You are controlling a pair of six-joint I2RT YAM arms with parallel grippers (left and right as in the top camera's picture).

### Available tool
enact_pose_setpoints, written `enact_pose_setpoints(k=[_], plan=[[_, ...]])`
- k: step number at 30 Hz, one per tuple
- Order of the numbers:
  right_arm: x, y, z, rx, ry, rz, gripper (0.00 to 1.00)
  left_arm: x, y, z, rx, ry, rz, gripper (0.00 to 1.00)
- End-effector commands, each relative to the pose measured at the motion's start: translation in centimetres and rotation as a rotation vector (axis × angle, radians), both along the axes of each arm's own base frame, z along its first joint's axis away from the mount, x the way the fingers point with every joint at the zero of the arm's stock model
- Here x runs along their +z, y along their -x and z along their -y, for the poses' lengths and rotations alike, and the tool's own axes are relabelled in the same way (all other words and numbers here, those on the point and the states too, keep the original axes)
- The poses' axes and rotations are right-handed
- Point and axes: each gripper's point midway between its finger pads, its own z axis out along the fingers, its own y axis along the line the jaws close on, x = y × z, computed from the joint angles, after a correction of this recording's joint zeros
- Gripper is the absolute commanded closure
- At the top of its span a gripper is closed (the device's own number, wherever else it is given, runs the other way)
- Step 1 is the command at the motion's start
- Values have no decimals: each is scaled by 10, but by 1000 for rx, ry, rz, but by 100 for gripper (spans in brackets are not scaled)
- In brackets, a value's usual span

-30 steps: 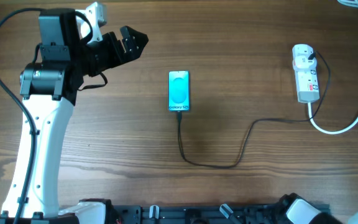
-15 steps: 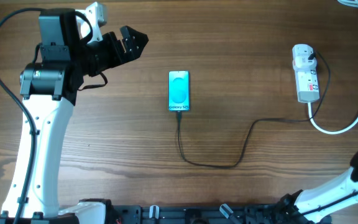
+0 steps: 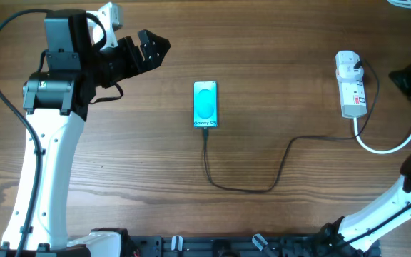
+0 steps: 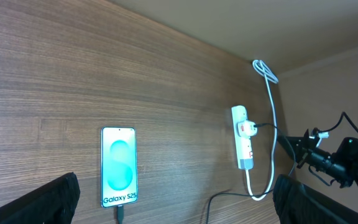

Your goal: Plug charger to phone and switch on socket

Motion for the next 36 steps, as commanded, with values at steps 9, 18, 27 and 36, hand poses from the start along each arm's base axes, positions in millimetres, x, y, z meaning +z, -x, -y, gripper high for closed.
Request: enact_pose_setpoints(k=[9, 18, 27, 36], plan=[[-40, -8, -17, 52, 24, -80, 96, 5, 2, -1, -1, -9, 19, 0], [-54, -15, -36, 103, 136, -149, 95, 5, 2, -1, -1, -9, 19, 0], [-58, -12, -40, 62, 98, -187, 95, 5, 2, -1, -1, -9, 19, 0], [-83, -15, -53, 123, 66, -195, 96, 5, 2, -1, -1, -9, 19, 0]])
